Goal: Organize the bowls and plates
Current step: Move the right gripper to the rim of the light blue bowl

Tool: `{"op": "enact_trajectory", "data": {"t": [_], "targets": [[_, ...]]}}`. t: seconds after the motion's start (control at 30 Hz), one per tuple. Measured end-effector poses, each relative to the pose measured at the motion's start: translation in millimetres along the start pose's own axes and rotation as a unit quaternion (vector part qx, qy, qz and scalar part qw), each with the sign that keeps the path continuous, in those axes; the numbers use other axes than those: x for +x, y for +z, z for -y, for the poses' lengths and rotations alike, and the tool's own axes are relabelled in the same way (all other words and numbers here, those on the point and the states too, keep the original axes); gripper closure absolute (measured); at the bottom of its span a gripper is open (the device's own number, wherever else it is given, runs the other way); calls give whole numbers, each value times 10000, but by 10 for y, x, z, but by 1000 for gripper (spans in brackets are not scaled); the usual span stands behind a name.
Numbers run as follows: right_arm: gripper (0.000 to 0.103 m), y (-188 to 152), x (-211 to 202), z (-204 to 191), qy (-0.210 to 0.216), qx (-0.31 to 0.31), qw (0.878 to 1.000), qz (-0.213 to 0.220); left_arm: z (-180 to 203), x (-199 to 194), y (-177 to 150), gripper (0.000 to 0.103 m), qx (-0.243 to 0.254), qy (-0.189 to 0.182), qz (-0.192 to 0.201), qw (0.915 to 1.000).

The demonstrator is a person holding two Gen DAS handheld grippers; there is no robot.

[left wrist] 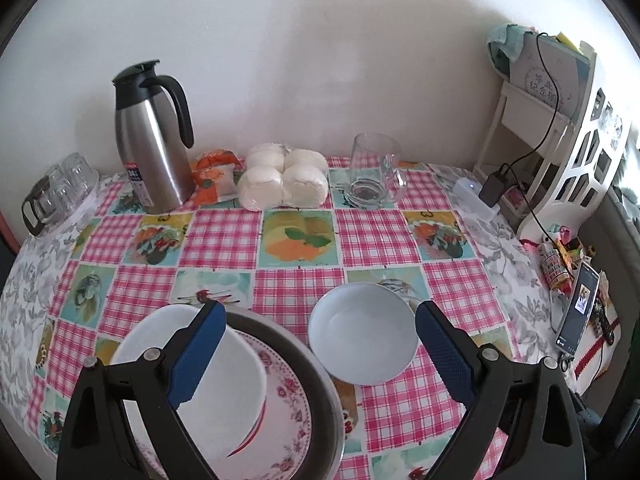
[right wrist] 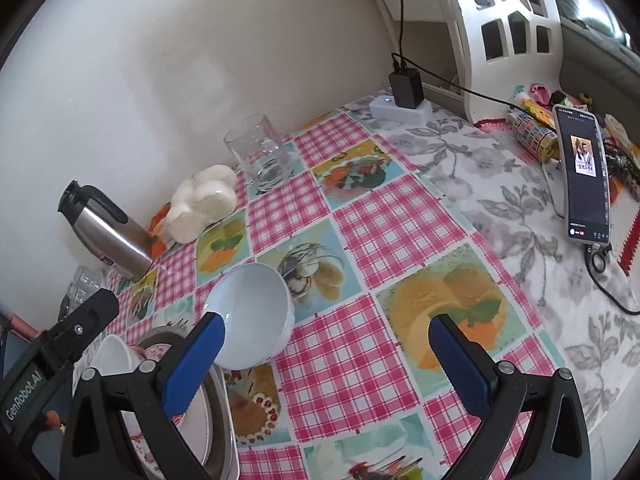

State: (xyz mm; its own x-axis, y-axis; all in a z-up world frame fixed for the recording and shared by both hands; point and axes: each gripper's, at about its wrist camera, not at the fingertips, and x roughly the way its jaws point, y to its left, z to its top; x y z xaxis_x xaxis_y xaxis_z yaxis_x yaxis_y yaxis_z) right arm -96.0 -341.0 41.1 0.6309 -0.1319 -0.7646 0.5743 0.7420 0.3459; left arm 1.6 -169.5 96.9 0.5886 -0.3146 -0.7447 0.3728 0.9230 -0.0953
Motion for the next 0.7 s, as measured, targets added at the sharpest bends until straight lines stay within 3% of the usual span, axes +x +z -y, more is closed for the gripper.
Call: {"op": "enact_trajectory", "data": {"t": [0.7], "targets": [[0,-59,749,2,-124,112,9961,-864,220,802,138,7,-124,267,-1000,9946]]}}
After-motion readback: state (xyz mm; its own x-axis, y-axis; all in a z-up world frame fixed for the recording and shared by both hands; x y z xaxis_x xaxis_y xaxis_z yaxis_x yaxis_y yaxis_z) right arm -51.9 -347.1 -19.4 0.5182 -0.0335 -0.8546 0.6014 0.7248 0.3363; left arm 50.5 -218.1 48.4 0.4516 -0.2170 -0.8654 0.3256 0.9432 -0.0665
